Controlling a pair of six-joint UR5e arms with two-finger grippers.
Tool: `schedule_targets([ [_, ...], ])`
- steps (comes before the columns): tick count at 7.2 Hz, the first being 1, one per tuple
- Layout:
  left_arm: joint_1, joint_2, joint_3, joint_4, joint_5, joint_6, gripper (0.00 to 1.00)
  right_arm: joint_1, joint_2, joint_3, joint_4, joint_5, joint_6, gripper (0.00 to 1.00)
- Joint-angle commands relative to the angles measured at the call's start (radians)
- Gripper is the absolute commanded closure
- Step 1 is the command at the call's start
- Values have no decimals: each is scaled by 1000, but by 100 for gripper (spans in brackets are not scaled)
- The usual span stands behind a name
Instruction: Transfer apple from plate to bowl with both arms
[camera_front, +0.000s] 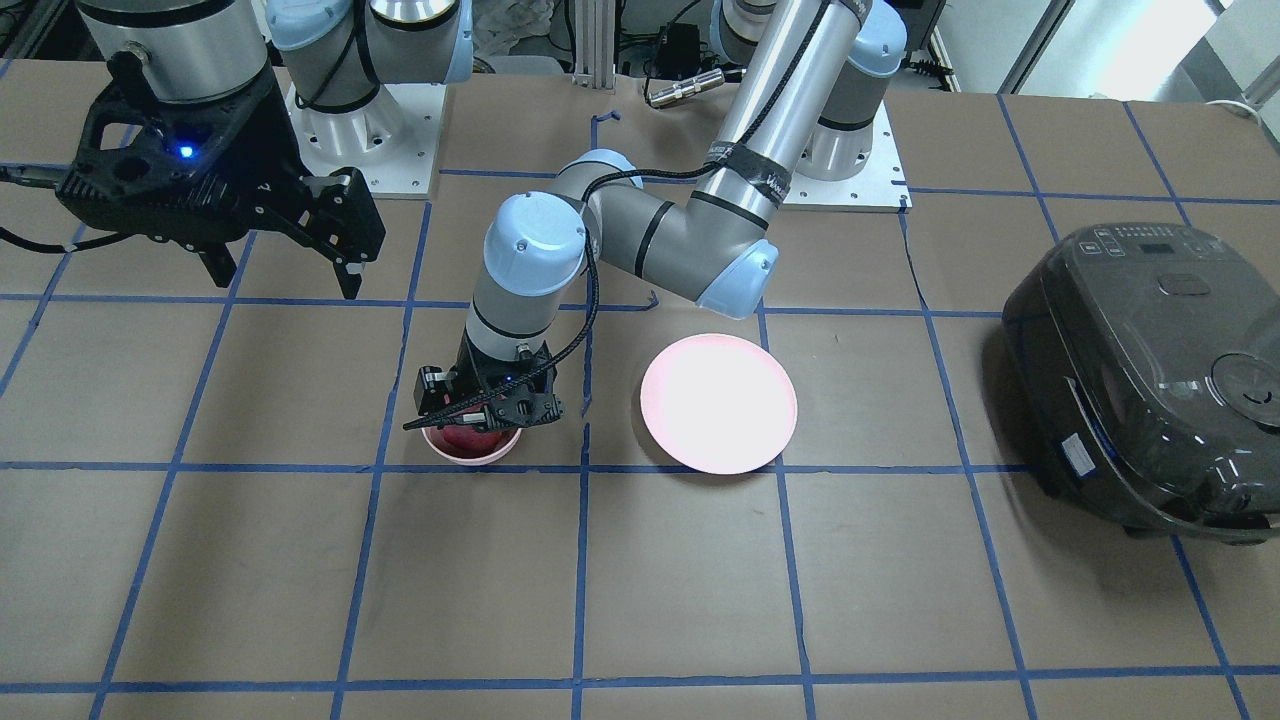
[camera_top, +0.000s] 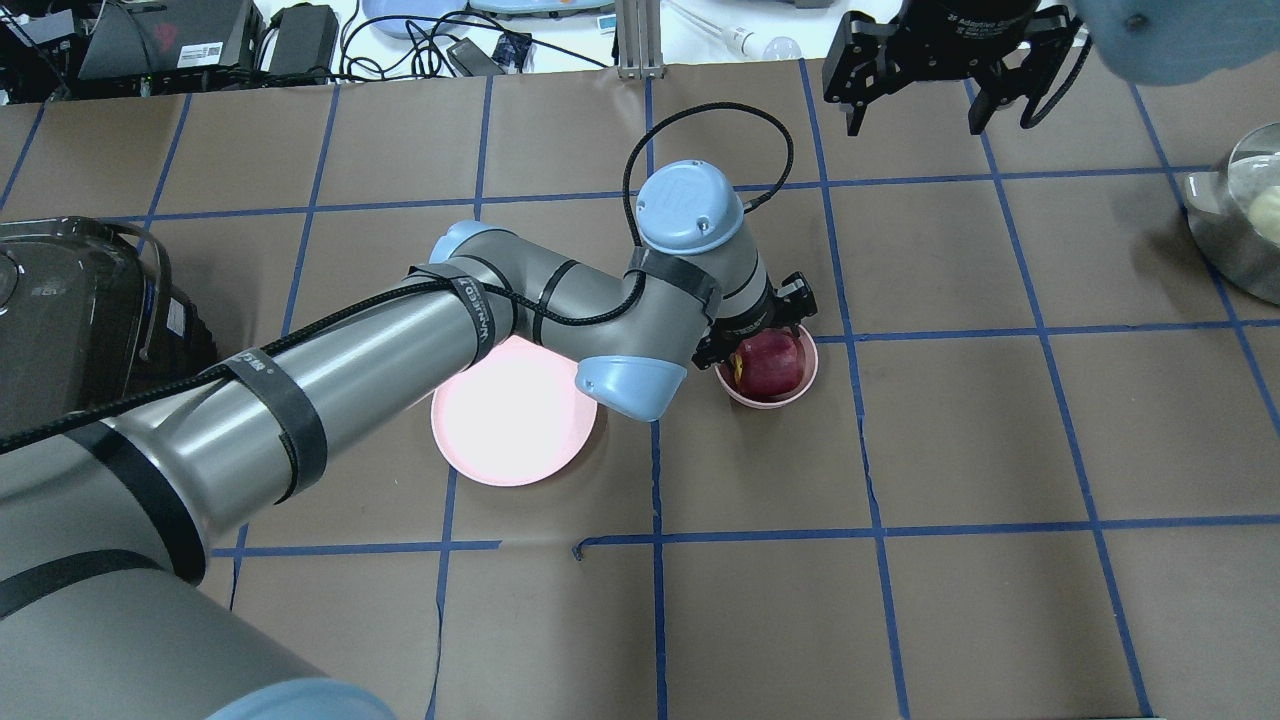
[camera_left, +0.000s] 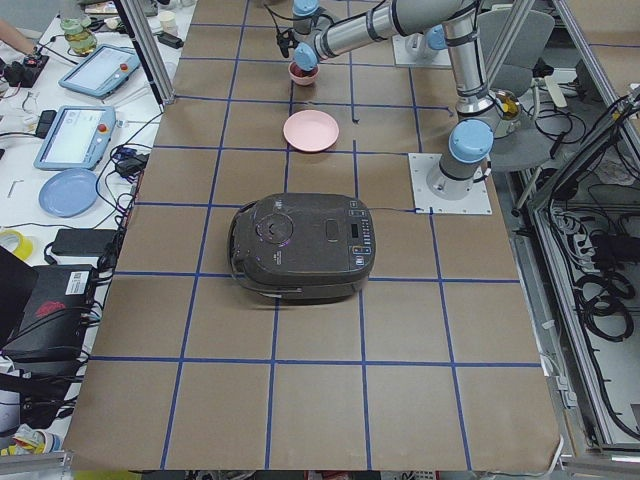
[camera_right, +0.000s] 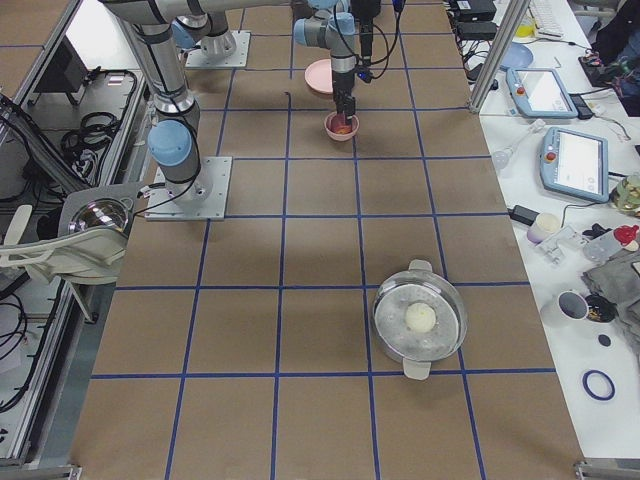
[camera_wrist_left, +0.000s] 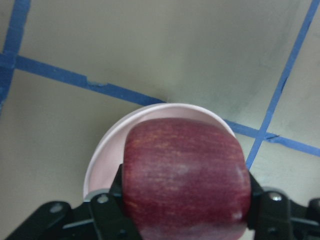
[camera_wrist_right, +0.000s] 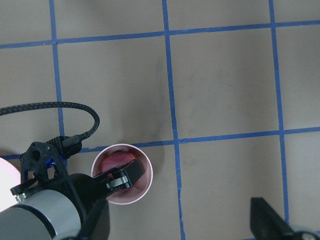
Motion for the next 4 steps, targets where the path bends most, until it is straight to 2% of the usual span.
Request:
schedule_targets([
  [1,0,40,1,-1,8,2,4,1,1,2,0,0,1,0],
  [2,8,69,3,-12,131,74,4,1,1,2,0,0,1,0],
  [3,32,106,-14,-59,157,171,1,1,1,2,0,0,1,0],
  [4,84,147,-23,-172,161,258,1,1,1,2,0,0,1,0],
])
